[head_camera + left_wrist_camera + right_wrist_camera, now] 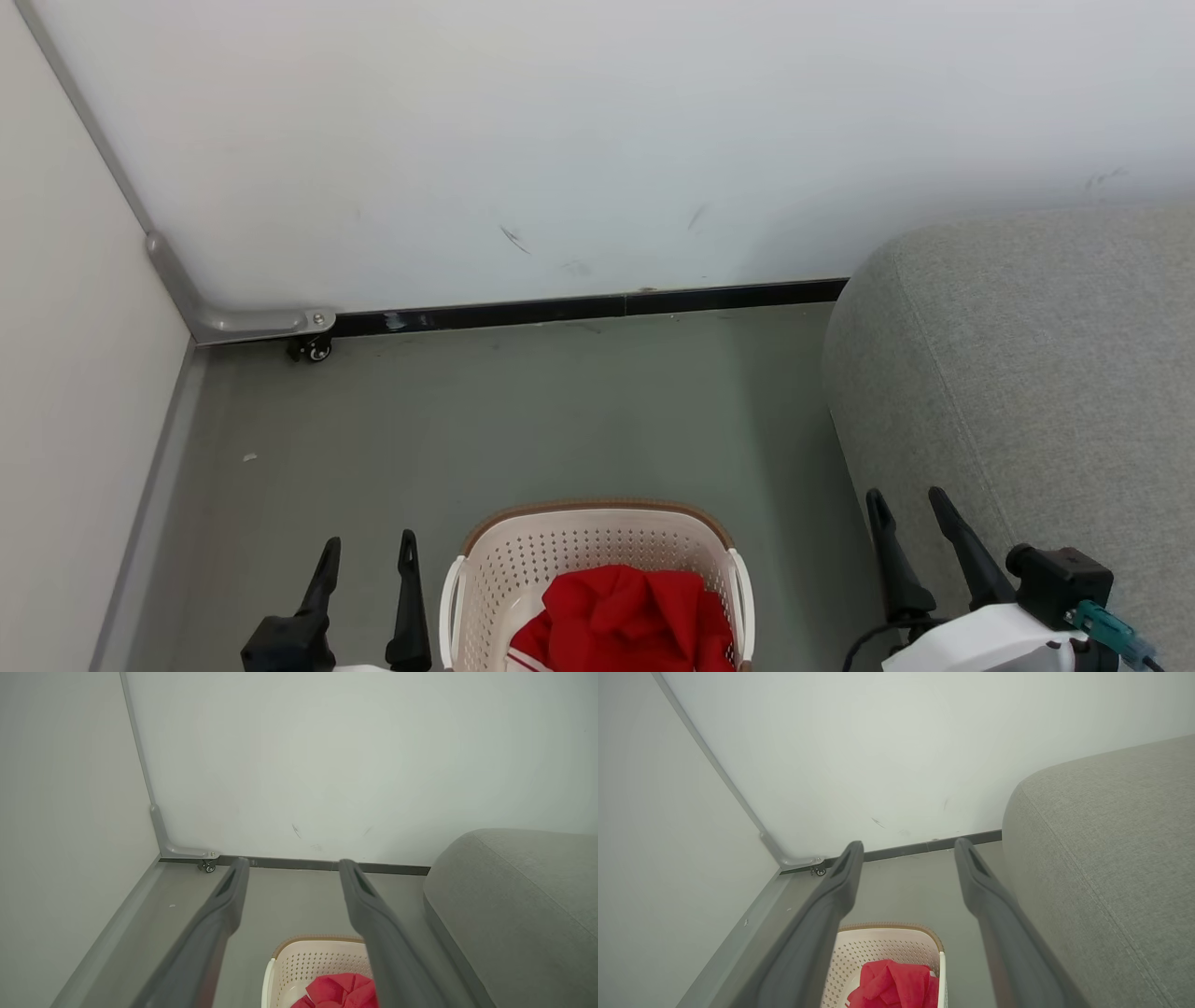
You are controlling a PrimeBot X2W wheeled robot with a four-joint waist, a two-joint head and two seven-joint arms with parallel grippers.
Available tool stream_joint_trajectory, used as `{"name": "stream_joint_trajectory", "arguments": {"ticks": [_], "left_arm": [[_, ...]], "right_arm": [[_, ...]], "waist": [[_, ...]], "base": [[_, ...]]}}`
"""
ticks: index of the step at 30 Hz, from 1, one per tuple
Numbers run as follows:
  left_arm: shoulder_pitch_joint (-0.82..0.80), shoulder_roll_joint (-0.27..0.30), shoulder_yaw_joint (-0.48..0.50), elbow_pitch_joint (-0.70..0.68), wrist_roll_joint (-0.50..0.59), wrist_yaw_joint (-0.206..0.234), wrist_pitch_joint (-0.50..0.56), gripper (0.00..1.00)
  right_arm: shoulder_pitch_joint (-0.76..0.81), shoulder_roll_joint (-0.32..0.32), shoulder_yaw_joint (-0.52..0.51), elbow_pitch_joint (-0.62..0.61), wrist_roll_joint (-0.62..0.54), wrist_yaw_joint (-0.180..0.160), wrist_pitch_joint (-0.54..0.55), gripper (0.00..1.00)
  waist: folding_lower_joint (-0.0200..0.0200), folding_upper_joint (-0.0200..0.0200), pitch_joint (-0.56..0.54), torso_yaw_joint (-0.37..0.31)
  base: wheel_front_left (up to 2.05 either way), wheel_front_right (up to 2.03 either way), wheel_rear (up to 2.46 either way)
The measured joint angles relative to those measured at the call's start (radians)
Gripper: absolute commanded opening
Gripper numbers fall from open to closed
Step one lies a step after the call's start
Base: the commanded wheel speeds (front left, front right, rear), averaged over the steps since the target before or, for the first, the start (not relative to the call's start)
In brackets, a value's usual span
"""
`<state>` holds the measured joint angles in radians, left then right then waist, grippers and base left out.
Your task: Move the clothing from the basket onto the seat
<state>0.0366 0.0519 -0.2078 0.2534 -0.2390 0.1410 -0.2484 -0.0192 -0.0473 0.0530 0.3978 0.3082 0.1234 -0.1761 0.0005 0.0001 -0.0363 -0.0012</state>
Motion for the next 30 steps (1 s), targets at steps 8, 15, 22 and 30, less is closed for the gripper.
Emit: {"name": "stream_joint_trajectory", "arguments": {"ticks": [8, 15, 22, 30], "left_arm": [[0.000, 0.000, -0.007, 0.005, 0.017, 0.009, 0.000, 1.00], [0.000, 0.000, -0.006, 0.015, 0.026, 0.010, 0.000, 1.00], [-0.002, 0.000, -0.007, 0.021, 0.032, 0.010, 0.000, 1.00], [-0.009, 0.003, -0.009, 0.031, 0.055, 0.016, 0.000, 1.00]], "right_arm": [[0.000, 0.000, 0.002, 0.000, 0.001, 0.000, 0.000, 1.00], [0.000, 0.000, 0.002, 0.000, 0.001, 0.000, 0.000, 1.00], [-0.001, 0.000, 0.002, 0.000, 0.001, 0.000, 0.000, 1.00], [-0.002, 0.000, 0.005, -0.003, 0.001, 0.000, 0.000, 1.00]], "waist": [[0.0000, 0.0000, 0.005, 0.001], [-0.0001, 0.0000, 0.011, -0.002], [-0.0001, 0.0000, 0.019, -0.005], [-0.0001, 0.0000, 0.039, -0.010]], "base": [[0.00, 0.00, 0.00], [0.00, 0.00, 0.00], [0.00, 0.00, 0.00], [0.00, 0.00, 0.00]]}}
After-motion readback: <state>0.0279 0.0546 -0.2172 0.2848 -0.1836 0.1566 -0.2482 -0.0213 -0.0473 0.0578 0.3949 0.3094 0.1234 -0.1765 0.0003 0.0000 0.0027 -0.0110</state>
